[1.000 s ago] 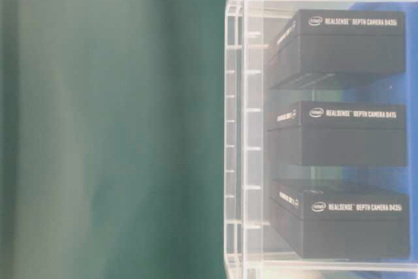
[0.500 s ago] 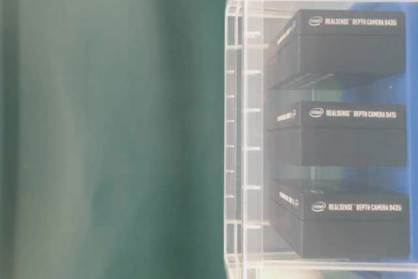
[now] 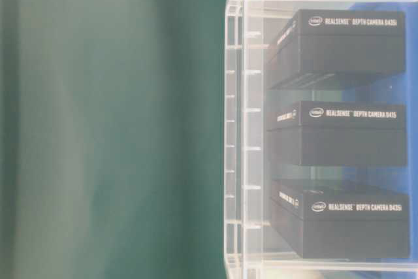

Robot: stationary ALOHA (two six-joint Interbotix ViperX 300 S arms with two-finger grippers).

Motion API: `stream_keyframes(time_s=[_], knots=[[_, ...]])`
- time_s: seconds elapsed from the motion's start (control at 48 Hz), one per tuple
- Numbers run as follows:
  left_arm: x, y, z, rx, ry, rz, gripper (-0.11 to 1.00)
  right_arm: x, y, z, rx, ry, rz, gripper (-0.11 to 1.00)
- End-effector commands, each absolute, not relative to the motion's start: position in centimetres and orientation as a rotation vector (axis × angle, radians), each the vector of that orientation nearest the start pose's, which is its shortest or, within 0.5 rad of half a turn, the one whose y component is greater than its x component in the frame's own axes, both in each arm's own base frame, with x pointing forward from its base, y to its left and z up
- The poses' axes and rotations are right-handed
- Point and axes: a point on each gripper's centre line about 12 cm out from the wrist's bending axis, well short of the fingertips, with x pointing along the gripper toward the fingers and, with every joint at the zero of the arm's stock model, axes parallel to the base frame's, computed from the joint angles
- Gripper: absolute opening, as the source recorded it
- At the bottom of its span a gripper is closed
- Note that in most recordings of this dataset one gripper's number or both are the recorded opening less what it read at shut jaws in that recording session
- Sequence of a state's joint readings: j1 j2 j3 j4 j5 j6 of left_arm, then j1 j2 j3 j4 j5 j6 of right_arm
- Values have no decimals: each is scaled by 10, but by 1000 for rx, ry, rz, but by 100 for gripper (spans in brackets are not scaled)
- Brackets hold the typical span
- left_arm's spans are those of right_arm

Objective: Take the box out of the case with the left arm.

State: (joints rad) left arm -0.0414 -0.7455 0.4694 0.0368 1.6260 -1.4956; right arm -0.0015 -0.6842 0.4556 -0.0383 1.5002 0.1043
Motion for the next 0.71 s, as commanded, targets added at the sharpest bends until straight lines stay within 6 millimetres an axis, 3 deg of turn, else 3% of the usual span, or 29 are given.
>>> stream_keyframes(time_s=[0.0, 0.417, 0.688], knots=[[157, -1, 360, -1222, 1039, 1004, 0, 185, -5, 361, 67, 1237, -103, 0], [156, 8, 358, -1200, 995, 1039, 0, 185, -5, 360, 67, 1239, -103, 0], [156, 40, 357, -1147, 990, 1067, 0, 185, -5, 360, 67, 1239, -103, 0]])
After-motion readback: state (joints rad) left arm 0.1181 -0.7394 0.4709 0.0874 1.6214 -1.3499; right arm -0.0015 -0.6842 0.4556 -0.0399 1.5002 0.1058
